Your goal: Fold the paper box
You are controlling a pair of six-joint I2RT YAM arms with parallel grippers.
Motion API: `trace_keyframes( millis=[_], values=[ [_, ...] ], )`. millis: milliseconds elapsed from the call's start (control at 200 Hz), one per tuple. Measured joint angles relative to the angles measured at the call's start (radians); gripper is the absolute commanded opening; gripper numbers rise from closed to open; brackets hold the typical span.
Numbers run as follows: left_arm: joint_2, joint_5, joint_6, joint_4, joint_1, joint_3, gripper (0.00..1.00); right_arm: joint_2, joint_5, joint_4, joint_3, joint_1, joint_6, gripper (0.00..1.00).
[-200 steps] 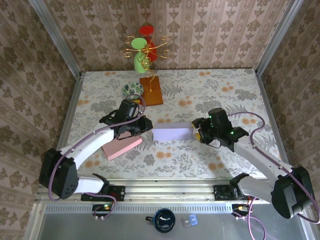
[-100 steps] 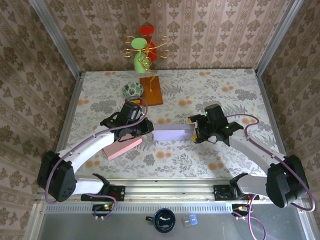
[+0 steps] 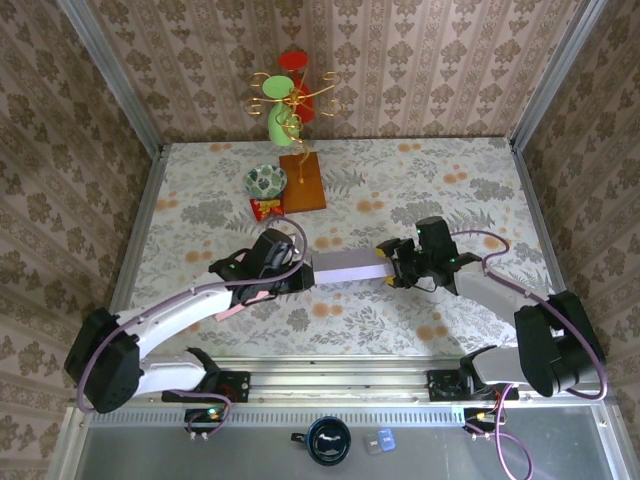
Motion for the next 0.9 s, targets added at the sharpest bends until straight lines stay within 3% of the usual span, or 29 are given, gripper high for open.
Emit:
trace_keyframes(
  millis=[225, 560, 570, 600, 620, 685, 695, 705, 715, 900],
  values=[
    [0.046, 0.000, 0.000, 0.021, -0.007, -0.023, 0.26, -0.040, -0.040, -0.169, -0.007, -0.067, -0.202, 0.73],
    [0.008, -0.028, -0.001, -0.020, 0.010, 0.023, 0.35, -0.150, 0.032, -0.529, 0.111, -0.106, -0.552, 0.71],
    [0.003, -0.032, 0.001, -0.020, 0.013, 0.026, 0.35, -0.154, 0.039, -0.537, 0.121, -0.106, -0.565, 0.74],
    [-0.009, -0.041, 0.003, -0.023, 0.023, 0.037, 0.36, -0.167, 0.058, -0.563, 0.150, -0.106, -0.601, 0.97],
    [-0.017, -0.047, 0.006, -0.026, 0.032, 0.047, 0.37, -0.175, 0.070, -0.578, 0.168, -0.107, -0.623, 1.00],
    [-0.039, -0.070, 0.026, -0.027, 0.061, 0.077, 0.60, -0.214, 0.117, -0.613, 0.222, -0.107, -0.693, 1.00],
    [-0.042, -0.074, 0.023, -0.026, 0.065, 0.080, 0.71, -0.219, 0.126, -0.616, 0.230, -0.107, -0.701, 1.00],
    [-0.046, -0.077, 0.034, -0.026, 0.070, 0.085, 0.92, -0.227, 0.133, -0.621, 0.238, -0.107, -0.711, 1.00],
    [-0.050, -0.083, 0.039, -0.026, 0.077, 0.088, 0.98, -0.236, 0.143, -0.626, 0.246, -0.107, -0.721, 1.00],
    [-0.137, -0.171, 0.067, -0.027, 0.211, 0.107, 1.00, -0.433, 0.364, -0.680, 0.319, -0.107, -0.828, 1.00]
  ],
)
